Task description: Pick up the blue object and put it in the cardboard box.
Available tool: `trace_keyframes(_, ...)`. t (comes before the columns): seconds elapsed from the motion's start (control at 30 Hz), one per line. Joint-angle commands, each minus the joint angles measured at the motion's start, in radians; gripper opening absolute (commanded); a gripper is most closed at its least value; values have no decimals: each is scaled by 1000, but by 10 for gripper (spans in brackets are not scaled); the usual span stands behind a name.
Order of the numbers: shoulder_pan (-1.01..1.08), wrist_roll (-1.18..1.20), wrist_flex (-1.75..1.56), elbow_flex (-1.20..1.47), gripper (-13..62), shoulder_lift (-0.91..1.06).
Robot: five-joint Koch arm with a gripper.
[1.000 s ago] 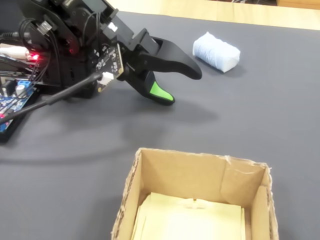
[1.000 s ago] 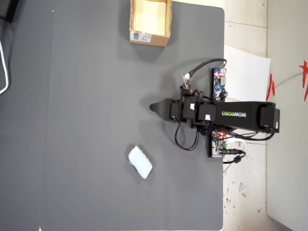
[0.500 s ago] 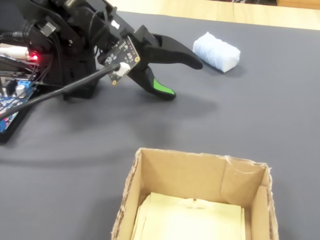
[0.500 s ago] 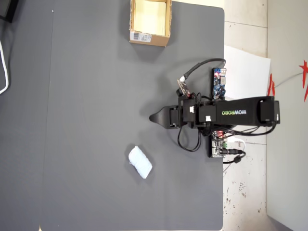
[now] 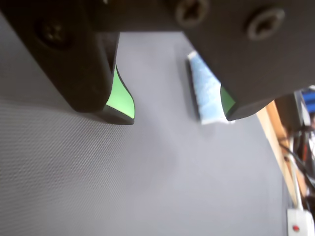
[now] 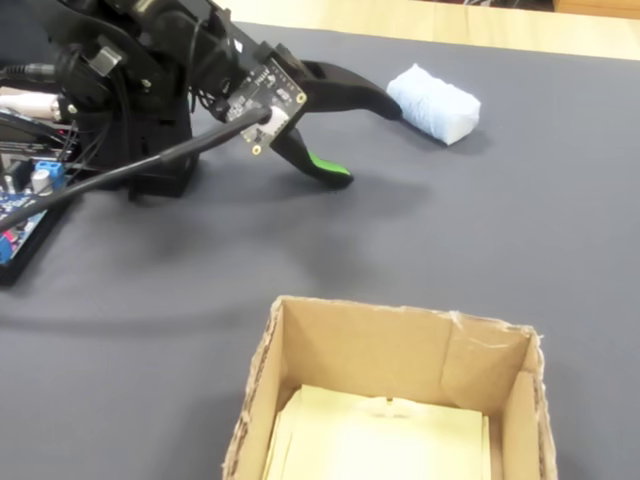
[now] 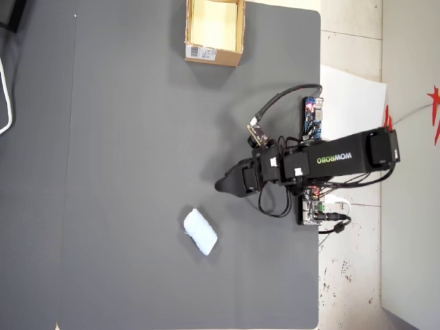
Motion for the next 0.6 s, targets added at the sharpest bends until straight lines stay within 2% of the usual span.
trace_keyframes(0.0,-41,86,43,-5,337,87)
trace_keyframes(0.37,-236,18,132,-95,334,71)
trace_keyframes(0.57,-264,-34,273,-179,330,63)
